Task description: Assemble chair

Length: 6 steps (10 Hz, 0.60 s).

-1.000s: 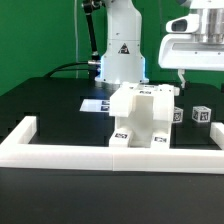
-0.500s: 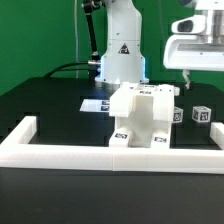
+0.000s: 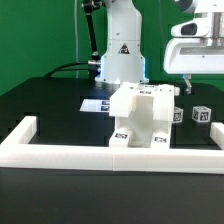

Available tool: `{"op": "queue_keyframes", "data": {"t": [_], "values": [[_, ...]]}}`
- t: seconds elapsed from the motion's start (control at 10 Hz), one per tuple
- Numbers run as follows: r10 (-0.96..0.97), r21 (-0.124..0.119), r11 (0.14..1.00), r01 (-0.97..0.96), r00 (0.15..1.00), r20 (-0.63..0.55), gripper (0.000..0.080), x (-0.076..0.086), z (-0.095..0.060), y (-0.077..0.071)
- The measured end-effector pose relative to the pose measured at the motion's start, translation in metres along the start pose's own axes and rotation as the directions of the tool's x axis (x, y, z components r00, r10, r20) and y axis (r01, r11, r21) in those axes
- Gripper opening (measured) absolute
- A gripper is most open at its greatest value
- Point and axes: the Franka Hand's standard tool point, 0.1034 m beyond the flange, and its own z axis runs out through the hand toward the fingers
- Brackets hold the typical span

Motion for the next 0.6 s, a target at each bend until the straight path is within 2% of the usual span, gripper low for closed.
{"op": "queue_keyframes", "data": {"t": [0.2, 0.4, 0.6], "values": [[-0.012, -0.001, 1.0, 0.012, 1.0, -0.005, 0.0649, 0.0, 0.001, 0.001], [-0.03, -0.014, 0.999, 0.03, 1.0, -0.006, 0.0649, -0.01, 0.012, 0.007], [-0.038, -0.026, 0.999, 0.038, 0.999, -0.003, 0.0649, -0.016, 0.024, 0.007]]}}
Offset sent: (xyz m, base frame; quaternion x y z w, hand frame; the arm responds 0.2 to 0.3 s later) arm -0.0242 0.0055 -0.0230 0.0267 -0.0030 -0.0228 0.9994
